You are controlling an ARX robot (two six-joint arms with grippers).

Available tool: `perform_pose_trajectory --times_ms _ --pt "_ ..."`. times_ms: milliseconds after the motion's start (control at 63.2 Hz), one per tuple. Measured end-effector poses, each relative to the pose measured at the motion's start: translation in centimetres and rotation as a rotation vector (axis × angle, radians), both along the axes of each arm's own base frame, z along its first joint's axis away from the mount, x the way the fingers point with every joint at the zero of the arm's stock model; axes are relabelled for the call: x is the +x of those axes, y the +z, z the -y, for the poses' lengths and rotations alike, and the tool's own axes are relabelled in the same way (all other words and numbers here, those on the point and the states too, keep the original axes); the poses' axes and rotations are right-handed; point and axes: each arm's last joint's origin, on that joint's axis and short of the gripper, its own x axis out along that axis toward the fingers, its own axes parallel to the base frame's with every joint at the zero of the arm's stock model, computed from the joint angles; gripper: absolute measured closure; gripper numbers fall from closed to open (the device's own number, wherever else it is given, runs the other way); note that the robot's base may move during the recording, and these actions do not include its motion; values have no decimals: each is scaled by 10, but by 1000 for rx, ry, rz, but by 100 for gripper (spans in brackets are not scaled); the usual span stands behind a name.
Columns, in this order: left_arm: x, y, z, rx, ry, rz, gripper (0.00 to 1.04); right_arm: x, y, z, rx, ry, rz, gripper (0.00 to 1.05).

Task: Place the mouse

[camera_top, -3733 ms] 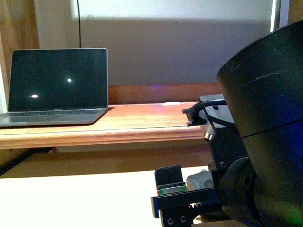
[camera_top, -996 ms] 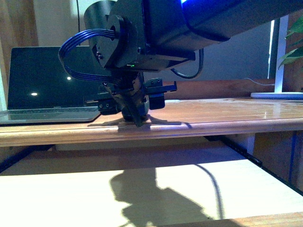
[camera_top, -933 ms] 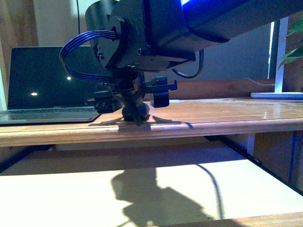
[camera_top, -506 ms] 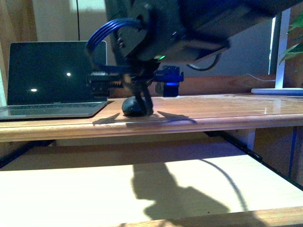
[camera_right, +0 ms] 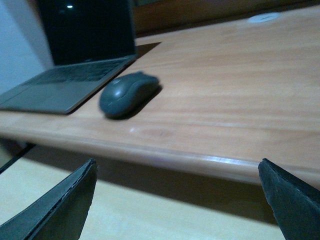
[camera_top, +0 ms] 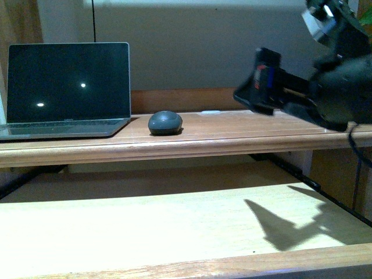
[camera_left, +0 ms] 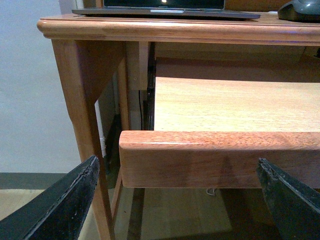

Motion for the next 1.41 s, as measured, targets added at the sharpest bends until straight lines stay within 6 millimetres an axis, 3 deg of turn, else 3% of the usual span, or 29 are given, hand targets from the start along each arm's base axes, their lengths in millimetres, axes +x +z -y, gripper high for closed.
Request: perform_pose_trajectory --times_ms 190,332,490,680,886,1091,1408 --pt "0 0 0 0 0 0 8 -40 -20 43 19 187 22 7" --pt "0 0 0 0 0 0 8 -67 -48 70 6 298 -36 7" --pt "0 0 0 0 0 0 8 -93 -70 80 -15 414 -82 7" --pt "0 0 0 0 0 0 8 -109 -87 78 -48 478 -94 7" --pt "0 0 0 0 0 0 8 -109 -98 65 -95 471 -90 7" --pt "0 0 0 0 0 0 8 -98 -109 39 -121 430 -71 7" --pt "0 0 0 0 0 0 8 -53 -103 -8 -93 252 -43 7"
